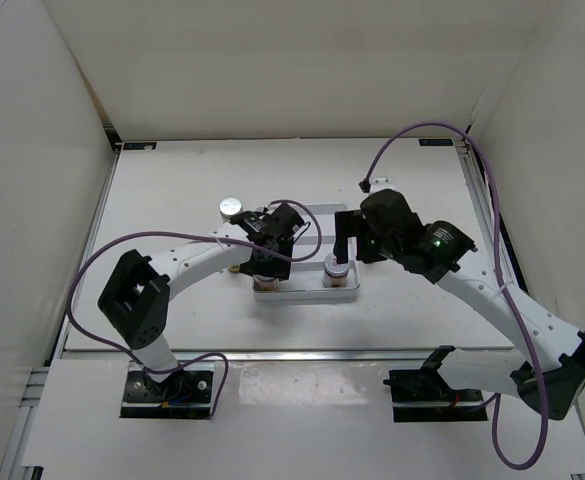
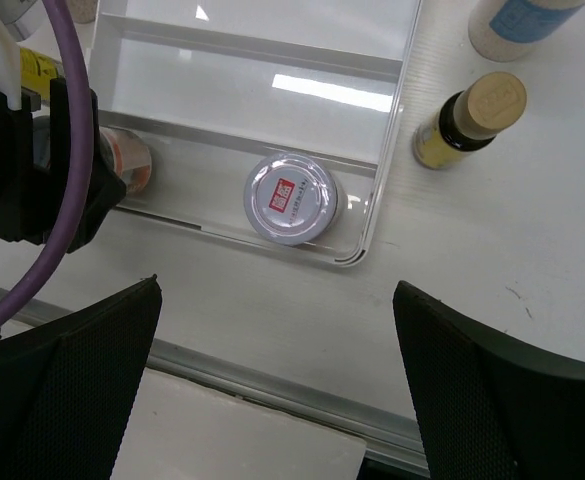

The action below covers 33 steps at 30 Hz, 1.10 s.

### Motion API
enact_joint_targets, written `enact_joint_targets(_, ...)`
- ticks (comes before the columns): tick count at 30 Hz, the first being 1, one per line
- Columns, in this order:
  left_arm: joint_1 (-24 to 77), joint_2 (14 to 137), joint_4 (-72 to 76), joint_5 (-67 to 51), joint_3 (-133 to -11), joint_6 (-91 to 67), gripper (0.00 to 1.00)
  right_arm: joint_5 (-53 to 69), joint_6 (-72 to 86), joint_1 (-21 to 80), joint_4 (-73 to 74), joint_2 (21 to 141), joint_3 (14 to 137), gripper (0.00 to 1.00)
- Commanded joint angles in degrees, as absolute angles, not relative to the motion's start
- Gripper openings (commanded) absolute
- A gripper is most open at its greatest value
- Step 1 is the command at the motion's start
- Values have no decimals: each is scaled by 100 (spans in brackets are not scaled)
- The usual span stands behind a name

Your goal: Organize the condiment bottles

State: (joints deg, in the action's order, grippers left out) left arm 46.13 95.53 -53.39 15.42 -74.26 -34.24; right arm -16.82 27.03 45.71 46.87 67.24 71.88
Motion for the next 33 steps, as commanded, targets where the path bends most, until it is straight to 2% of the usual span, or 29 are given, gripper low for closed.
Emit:
enact_joint_targets(1, 4605, 9395, -4983, 1311, -7383, -3366, 28, -1907, 2795, 4544, 4860, 6505, 7075, 100)
enact_joint_targets(5, 4553, 9510, -4773, 1134, -7260, -3418, 34, -1960, 2848, 4544, 4913, 6504, 7022, 100)
enact_joint_targets(7, 4553, 9510, -4720, 1064, -7260, -3419, 41, -2012, 2848, 4544, 4913, 6504, 7022, 100)
enact_joint_targets(8, 4553, 9510, -4720, 1063, -7260, -3419, 50, -2013, 2848, 4483, 4965, 6504, 7022, 100)
enact_joint_targets(9, 4553, 9510, -4720, 1011, -7260, -3419, 68, -2013, 2848, 4482, 4966, 6504, 7022, 100)
enact_joint_targets(12, 4553, 9448, -4720, 1011, -7312, -3358, 87, -2013, 2848, 4255, 5019, 6557, 7084, 100)
enact_joint_targets(15, 4501, 9229, -4772, 1011, -7487, -3297, 100, -2013, 2726, 3877, 5071, 6609, 7198, 100)
enact_joint_targets(23, 4500, 8404, -5370, 1941, -8191, -2945, 100, -1617, 2216, 2839, 5002, 7417, 7682, 100)
enact_joint_targets(27, 4070, 7596, -5370, 2407, -8052, -2638, 100, -1381, 2136, 2646, 4641, 8119, 7796, 100)
enact_joint_targets(33, 3156, 7032, -5370, 2408, -7454, -2276, 100, -1274, 2083, 2593, 4325, 8981, 7901, 100)
